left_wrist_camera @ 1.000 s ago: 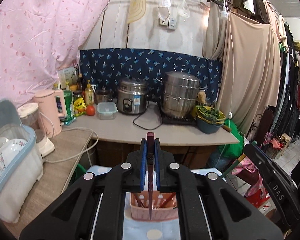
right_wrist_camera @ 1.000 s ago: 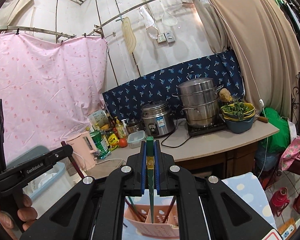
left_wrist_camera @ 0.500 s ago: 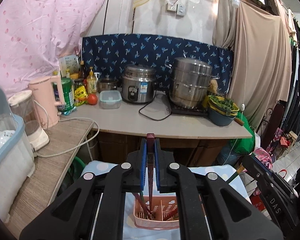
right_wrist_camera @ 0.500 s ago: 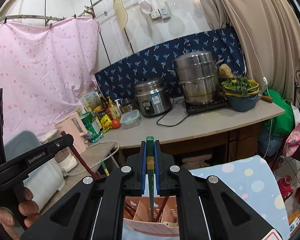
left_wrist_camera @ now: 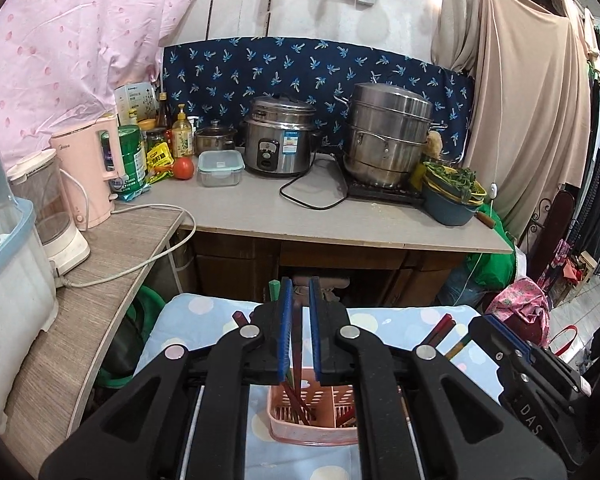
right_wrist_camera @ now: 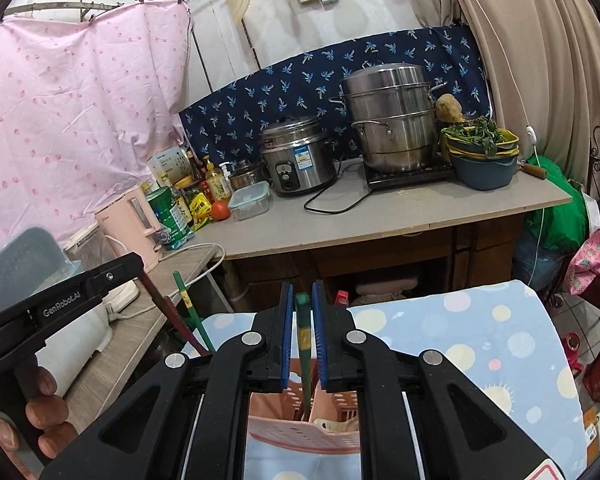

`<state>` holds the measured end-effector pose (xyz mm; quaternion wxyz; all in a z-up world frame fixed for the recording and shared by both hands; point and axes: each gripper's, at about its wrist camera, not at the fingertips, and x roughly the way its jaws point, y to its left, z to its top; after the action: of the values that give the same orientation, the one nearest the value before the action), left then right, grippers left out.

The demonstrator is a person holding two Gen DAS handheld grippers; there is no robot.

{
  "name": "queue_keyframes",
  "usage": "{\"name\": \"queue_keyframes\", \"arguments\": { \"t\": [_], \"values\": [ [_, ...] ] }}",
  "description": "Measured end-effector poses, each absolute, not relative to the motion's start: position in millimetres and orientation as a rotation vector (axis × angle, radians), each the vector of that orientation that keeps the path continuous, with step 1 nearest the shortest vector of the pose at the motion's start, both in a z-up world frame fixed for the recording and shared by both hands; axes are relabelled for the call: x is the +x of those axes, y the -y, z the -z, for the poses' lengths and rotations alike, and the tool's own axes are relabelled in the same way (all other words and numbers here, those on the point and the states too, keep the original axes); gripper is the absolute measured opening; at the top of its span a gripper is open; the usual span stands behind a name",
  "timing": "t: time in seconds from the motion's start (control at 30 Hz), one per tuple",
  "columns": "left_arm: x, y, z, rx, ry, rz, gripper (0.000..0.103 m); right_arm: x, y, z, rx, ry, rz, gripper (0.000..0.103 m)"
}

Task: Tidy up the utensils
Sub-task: 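Open both tools to release the chopsticks into the holder, then withdraw both tools toward the gold spoon and red chopstick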

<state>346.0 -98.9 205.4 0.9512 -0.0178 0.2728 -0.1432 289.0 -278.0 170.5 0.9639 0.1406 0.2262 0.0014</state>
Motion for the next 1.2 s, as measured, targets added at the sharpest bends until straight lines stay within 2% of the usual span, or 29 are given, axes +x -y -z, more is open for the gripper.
{"name": "queue_keyframes", "arguments": {
  "t": [0.13, 0.33, 0.97, 1.2],
  "values": [
    [339.8, 98.2, -206.2, -0.03, -0.545, 0.28, 0.03, 284.5, 277.7, -172.2, 0.282, -0.457, -0.001, 0.013],
    [329.1, 94.9, -211.0, -0.027, -0.543, 0.276, 0.03, 271.4, 271.5, -181.7, 0.26, -0.441, -0.003, 0.023],
    [263.5, 78.5, -231.7, -0.008, -0.518, 0.288, 0.03, 198.9, 248.2, -207.8, 0.215, -0.405, -0.024, 0.026],
    [229.3, 69.0, -222.4, 0.014, -0.53, 0.29, 0.03, 155.5, 246.4, -195.6, 0.219, -0.425, -0.019, 0.031]
  ]
}}
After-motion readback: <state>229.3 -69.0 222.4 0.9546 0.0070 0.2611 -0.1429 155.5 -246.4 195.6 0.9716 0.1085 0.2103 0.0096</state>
